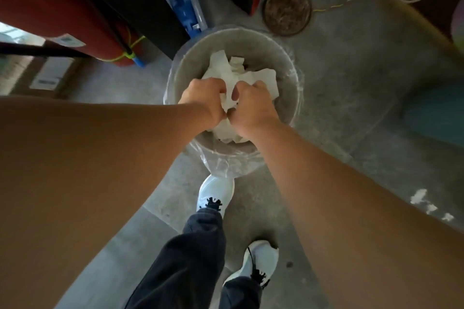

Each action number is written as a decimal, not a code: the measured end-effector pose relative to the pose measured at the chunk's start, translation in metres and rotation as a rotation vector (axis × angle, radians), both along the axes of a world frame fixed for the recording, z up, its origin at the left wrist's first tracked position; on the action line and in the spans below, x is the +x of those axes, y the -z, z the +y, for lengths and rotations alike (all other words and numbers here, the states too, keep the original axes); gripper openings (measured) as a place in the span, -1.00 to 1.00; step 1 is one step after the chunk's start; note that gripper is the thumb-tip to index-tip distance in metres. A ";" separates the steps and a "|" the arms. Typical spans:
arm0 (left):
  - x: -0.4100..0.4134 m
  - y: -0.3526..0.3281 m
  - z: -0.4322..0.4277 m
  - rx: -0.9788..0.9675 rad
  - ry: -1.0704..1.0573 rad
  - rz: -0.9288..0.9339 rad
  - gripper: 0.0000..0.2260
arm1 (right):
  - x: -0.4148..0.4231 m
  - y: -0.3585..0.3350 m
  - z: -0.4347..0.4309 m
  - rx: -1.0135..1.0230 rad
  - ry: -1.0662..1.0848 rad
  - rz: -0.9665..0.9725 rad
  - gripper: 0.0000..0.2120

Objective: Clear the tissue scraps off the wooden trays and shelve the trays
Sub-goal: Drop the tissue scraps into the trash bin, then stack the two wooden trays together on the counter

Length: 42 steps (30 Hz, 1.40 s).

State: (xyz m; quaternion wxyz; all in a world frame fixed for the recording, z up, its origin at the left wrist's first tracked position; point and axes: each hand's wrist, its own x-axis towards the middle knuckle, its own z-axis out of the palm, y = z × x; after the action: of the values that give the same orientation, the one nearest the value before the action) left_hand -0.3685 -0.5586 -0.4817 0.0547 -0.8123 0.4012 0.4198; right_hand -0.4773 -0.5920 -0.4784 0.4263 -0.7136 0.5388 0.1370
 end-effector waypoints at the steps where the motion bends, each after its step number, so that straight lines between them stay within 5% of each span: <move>1: 0.001 -0.002 0.000 0.006 -0.002 0.030 -0.58 | -0.002 -0.002 -0.002 -0.001 -0.003 0.004 -0.70; 5: 0.006 -0.018 0.002 0.003 -0.051 0.074 -0.42 | -0.015 -0.020 -0.009 -0.021 -0.010 0.047 -0.72; 11: -0.002 -0.084 0.001 0.011 0.027 -0.026 -0.64 | -0.032 -0.091 -0.008 -0.087 -0.056 0.062 -0.75; 17: -0.014 -0.242 0.016 -0.016 0.234 -0.131 -0.72 | -0.063 -0.239 0.016 -0.183 -0.137 0.072 -0.78; 29: -0.093 -0.524 0.187 -0.323 0.141 -0.272 -0.75 | -0.148 -0.525 0.151 -0.518 -0.146 0.012 -0.83; 42: -0.006 -0.630 0.365 -0.496 -0.138 -0.530 -0.83 | -0.063 -0.612 0.250 -0.563 -0.469 -0.109 -0.89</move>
State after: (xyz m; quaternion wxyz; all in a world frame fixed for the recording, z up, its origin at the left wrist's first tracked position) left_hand -0.3748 -0.1939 0.1481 -0.0704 -0.9066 0.4067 0.0877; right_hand -0.5401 -0.3420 0.1338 0.1983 -0.9133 0.3535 0.0393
